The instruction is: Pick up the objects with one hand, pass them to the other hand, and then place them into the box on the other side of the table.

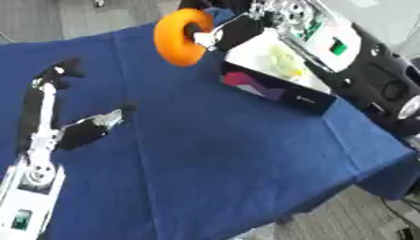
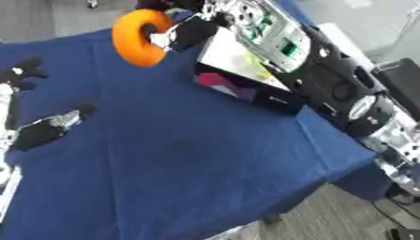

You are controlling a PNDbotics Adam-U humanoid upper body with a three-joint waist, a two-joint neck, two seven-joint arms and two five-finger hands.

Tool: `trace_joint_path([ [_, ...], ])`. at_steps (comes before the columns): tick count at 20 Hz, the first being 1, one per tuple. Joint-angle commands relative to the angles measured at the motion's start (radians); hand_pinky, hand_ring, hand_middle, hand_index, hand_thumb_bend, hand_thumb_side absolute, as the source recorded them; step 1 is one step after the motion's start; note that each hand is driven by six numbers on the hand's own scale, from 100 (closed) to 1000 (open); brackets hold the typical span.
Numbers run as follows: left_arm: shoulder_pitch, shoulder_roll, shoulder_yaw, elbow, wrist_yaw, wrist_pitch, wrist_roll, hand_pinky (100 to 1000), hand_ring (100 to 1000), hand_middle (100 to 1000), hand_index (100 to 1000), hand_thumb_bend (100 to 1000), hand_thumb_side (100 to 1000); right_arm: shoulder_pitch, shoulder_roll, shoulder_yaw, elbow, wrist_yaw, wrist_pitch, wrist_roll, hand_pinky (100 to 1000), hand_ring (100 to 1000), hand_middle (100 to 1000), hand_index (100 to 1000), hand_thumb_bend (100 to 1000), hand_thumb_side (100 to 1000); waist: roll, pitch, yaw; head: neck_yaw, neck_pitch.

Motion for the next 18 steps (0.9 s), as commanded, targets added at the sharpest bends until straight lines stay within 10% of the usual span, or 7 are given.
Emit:
trace_joint_path([
  [1,-0.007,0.027,0.015,-0.024,0.011,0.013,-0.002,790,837,650,855,813,501,0.031,-0.086,-0.081,0.011,-0.042,-0.004,-0.060,922,776,613,667,100,100,0.012,-0.038,-0.003,-0.020,-0.002],
  [18,-0.012,0.070,0.031,-0.107,0.036,0.034,0.007,785,833,643,847,824,500,0.242,-0.225,-0.265,0.321,-0.188,-0.130,-0.229,951,809,641,694,100,105,0.026,-0.001,0.003,-0.097,-0.021],
])
